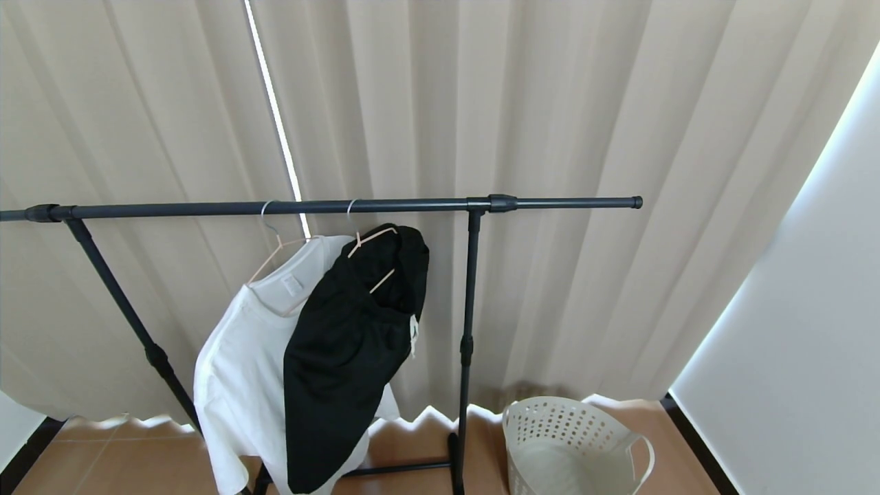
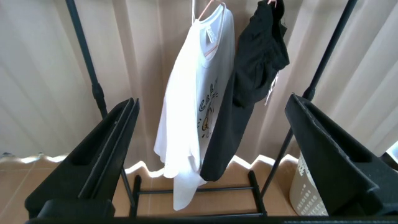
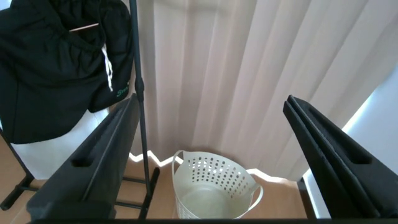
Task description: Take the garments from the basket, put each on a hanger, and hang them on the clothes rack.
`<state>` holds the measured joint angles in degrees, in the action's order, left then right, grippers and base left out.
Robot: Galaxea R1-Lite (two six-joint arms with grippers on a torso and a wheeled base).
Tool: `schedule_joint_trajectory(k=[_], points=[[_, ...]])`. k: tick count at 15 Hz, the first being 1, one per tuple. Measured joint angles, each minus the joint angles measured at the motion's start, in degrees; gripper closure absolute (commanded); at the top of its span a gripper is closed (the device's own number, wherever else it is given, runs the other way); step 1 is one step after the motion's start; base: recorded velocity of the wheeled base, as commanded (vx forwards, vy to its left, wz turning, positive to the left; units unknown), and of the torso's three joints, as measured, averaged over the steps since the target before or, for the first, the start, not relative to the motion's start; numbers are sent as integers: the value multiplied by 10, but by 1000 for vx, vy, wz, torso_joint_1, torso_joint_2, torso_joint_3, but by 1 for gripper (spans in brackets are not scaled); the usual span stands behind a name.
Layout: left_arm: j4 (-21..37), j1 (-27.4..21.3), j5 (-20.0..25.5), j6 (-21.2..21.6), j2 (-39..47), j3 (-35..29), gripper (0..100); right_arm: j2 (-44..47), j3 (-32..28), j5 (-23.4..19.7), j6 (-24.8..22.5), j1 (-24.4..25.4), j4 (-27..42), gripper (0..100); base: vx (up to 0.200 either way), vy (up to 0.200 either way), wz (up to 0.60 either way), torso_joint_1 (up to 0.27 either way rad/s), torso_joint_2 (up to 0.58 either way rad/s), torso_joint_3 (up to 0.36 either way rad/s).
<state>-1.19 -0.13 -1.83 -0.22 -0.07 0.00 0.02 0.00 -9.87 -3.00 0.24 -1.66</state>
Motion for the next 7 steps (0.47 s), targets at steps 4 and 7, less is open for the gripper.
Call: schedule_joint_trajectory(k=[4,7], points=[[0,0,0,0,0,0,0,0,0,0,0,0,0,0,0,0,0,0,0,0],[0,0,0,0,0,0,0,0,0,0,-1,0,0,0,0,0,0,0,0,0]])
